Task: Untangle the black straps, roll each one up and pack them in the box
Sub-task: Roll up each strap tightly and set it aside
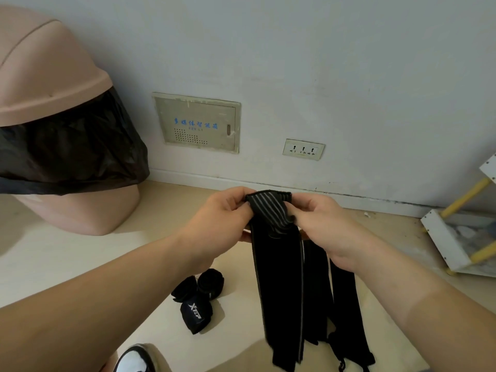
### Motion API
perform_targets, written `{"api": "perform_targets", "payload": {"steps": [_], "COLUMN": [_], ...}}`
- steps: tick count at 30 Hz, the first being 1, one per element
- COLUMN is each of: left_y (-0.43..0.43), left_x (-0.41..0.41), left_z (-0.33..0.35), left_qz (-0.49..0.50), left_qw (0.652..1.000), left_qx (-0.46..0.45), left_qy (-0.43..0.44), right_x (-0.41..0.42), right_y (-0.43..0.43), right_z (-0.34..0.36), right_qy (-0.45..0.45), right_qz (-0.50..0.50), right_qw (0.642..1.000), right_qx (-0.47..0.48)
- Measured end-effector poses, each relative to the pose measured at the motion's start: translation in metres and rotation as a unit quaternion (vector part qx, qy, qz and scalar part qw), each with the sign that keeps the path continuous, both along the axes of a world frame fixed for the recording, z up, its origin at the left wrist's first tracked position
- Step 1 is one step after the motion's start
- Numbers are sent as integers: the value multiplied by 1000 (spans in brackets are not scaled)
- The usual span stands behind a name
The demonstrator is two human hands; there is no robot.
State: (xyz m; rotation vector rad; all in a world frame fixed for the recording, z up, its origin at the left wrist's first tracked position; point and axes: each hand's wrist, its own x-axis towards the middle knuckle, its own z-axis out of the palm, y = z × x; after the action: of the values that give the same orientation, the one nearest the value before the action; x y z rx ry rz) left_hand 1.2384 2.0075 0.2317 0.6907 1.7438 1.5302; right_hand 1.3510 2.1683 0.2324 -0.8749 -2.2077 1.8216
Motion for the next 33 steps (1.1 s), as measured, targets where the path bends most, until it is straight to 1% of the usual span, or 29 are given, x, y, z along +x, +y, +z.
{"api": "perform_targets", "payload": {"steps": [2, 5, 6, 9, 11, 14, 19, 22, 26, 33], "left_y": [0, 1, 1, -1, -2, -3, -2, -1, 0, -4], "left_x": [-1, -3, -2, 3, 4, 2, -1, -1, 1, 3], "left_z": [0, 3, 4, 2, 0, 2, 4, 4, 4, 3], "left_qz": [-12, -5, -5, 1, 28, 51, 69, 65, 51, 44], "left_qw": [1000, 995, 996, 1000, 998, 997, 996, 997, 997, 995], "left_qx": [-5, 9, 10, -12, -11, 3, 14, 26, 22, 15], "left_qy": [-21, -94, -90, 23, 55, 52, 50, 34, 44, 89], "right_x": [2, 2, 1, 1, -2, -3, 4, 6, 5, 2], "right_y": [-2, -6, -8, -13, -18, -21, -12, -14, -13, -17], "right_z": [0, 1, 1, 5, 6, 11, 16, 15, 14, 10], "right_qy": [7, 23, 30, 43, 56, 61, 63, 78, 86, 90], "right_qz": [-5, -27, -32, -37, -38, -31, 35, 23, -5, -27], "right_qw": [1000, 999, 999, 998, 997, 997, 997, 997, 995, 995], "right_qx": [2, 31, 29, 29, 25, 29, 8, -7, -51, -13]}}
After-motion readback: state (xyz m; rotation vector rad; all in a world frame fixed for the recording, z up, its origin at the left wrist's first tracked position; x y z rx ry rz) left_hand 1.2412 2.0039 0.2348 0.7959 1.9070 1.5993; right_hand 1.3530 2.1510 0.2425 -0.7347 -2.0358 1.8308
